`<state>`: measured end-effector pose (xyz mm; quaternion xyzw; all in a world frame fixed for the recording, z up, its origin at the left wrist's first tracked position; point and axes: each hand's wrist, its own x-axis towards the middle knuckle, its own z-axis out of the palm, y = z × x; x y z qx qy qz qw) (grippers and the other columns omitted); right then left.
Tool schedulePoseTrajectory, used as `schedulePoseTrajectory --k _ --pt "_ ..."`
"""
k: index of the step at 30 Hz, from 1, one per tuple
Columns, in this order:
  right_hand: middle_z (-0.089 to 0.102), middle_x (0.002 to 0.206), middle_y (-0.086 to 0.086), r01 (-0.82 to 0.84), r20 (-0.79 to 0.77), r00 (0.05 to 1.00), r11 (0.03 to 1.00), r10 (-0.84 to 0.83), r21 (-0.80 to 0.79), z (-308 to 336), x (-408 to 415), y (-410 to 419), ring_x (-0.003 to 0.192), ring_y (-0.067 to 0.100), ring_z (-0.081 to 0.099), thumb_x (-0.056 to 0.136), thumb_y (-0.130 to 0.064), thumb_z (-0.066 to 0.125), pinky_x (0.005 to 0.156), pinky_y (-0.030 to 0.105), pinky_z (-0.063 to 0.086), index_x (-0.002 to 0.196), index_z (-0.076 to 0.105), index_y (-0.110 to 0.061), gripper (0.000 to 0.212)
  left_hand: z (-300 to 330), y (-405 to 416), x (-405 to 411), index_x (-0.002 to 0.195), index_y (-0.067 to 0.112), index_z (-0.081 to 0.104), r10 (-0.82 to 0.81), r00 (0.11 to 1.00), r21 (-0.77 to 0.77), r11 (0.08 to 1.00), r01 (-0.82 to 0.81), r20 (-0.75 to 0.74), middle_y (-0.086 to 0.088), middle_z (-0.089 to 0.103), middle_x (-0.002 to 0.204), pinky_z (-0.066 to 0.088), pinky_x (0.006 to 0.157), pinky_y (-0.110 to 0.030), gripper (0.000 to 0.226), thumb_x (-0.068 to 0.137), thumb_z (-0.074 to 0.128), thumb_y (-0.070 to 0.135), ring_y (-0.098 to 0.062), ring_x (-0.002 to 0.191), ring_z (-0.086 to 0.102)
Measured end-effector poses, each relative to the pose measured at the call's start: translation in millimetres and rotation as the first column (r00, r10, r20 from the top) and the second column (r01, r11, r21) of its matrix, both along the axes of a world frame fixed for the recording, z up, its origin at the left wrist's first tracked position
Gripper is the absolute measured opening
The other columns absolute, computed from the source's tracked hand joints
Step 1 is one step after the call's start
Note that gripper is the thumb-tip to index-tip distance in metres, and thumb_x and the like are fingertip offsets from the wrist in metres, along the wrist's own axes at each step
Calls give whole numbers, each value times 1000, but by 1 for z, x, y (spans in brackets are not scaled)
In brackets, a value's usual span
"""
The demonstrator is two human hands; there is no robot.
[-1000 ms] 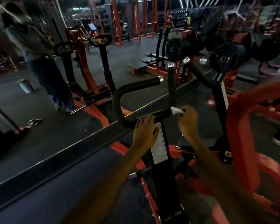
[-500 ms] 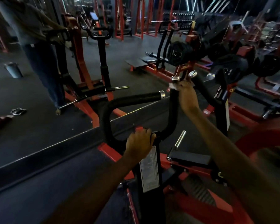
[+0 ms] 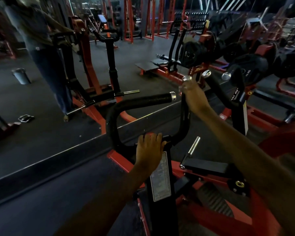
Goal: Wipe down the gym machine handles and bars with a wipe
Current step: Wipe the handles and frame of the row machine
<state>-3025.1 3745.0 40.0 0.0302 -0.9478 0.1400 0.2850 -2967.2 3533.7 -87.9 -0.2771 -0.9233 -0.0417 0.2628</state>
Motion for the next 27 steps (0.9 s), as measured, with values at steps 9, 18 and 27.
schedulePoseTrajectory --k 9,18,27 --pt "61 101 13 -44 -48 998 996 40 -78 -43 54 -14 96 24 57 84 -1 55 84 30 45 99 65 -6 18 -26 2 18 142 3 31 4 998 54 999 -1 -59 -14 55 135 29 105 -49 58 95 26 38 -33 122 53" --pt "58 109 25 -40 -30 999 999 40 -25 -55 31 -12 88 -19 39 92 1 41 91 43 41 84 54 -32 36 -29 0 21 145 4 27 20 1000 40 999 -21 22 -13 49 143 27 107 -49 59 96 22 38 -32 129 47" --pt "55 97 4 -45 -307 952 982 -14 -184 -35 33 -2 87 19 57 84 -17 60 78 37 51 90 61 -25 10 -25 -1 23 144 4 27 34 999 12 999 -34 41 -14 50 141 24 108 -49 58 97 21 38 -32 129 48"
